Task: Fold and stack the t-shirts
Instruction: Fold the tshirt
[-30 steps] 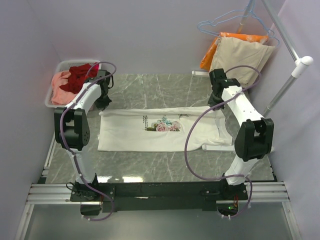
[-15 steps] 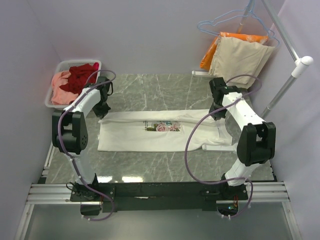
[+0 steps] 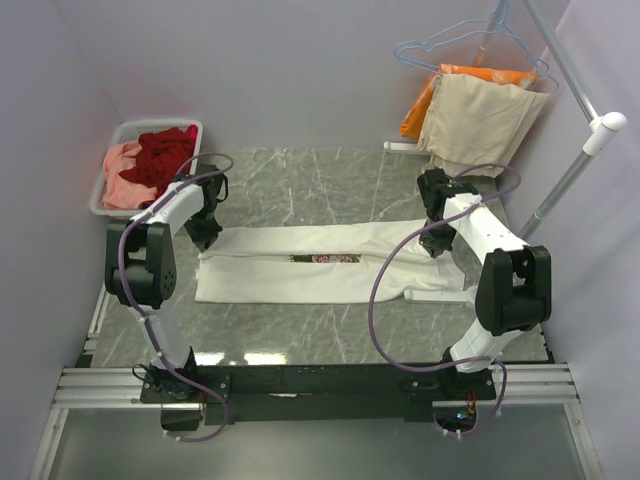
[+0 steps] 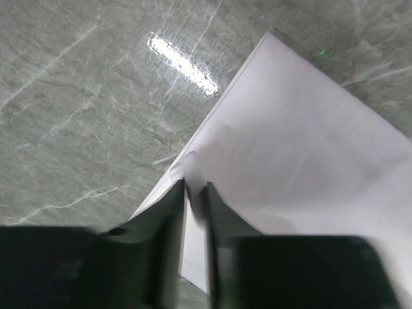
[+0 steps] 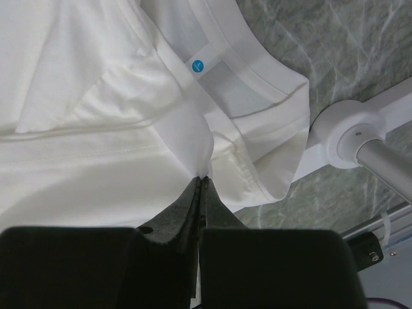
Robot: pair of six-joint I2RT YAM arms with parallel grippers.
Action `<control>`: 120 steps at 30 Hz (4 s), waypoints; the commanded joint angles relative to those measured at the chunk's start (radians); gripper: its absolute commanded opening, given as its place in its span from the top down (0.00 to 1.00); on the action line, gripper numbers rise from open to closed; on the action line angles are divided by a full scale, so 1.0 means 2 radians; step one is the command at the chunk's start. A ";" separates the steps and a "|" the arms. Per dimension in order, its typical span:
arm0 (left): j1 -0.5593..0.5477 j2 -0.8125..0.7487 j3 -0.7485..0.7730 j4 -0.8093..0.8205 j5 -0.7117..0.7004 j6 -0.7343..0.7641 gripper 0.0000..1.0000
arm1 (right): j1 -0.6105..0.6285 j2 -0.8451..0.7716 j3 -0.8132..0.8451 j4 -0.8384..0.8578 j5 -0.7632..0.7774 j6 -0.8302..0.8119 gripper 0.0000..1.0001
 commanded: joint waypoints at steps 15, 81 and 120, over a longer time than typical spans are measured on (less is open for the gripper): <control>-0.001 -0.027 0.015 -0.027 -0.052 -0.050 0.40 | -0.004 -0.024 0.009 -0.015 0.042 0.014 0.71; 0.005 0.214 0.287 -0.023 0.005 -0.003 0.46 | -0.011 0.346 0.409 -0.026 -0.025 -0.013 0.77; 0.000 0.124 0.242 0.028 0.054 0.048 0.43 | 0.072 0.406 0.519 0.008 -0.129 -0.061 0.52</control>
